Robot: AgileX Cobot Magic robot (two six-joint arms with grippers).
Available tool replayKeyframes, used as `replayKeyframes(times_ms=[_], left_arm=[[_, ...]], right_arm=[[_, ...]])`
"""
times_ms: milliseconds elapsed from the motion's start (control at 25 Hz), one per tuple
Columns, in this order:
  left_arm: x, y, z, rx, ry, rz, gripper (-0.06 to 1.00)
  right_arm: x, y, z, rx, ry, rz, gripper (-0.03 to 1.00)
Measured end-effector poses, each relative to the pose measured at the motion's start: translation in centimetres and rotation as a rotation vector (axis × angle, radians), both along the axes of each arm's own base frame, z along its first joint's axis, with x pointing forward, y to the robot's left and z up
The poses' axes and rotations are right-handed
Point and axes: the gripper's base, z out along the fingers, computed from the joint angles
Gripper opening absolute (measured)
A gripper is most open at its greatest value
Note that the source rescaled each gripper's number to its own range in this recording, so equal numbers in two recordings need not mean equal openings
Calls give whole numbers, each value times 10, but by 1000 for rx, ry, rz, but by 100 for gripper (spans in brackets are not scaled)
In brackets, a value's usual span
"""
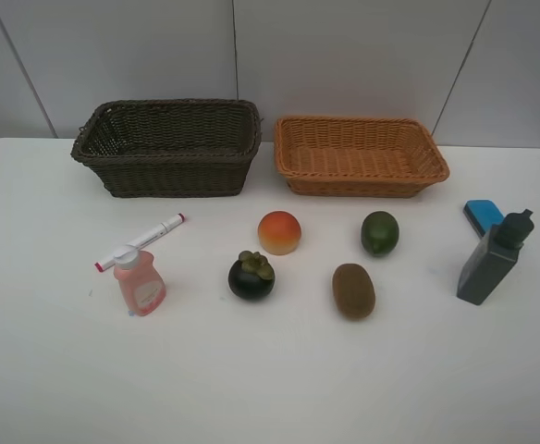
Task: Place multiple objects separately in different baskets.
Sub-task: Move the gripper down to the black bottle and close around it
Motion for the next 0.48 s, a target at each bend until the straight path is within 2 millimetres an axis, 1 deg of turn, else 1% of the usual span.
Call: replayKeyframes(times_ms=[480], left_arm=[[0, 0, 0, 0, 0, 0, 99]], right_arm=[[0, 0, 0, 0, 0, 0, 97]])
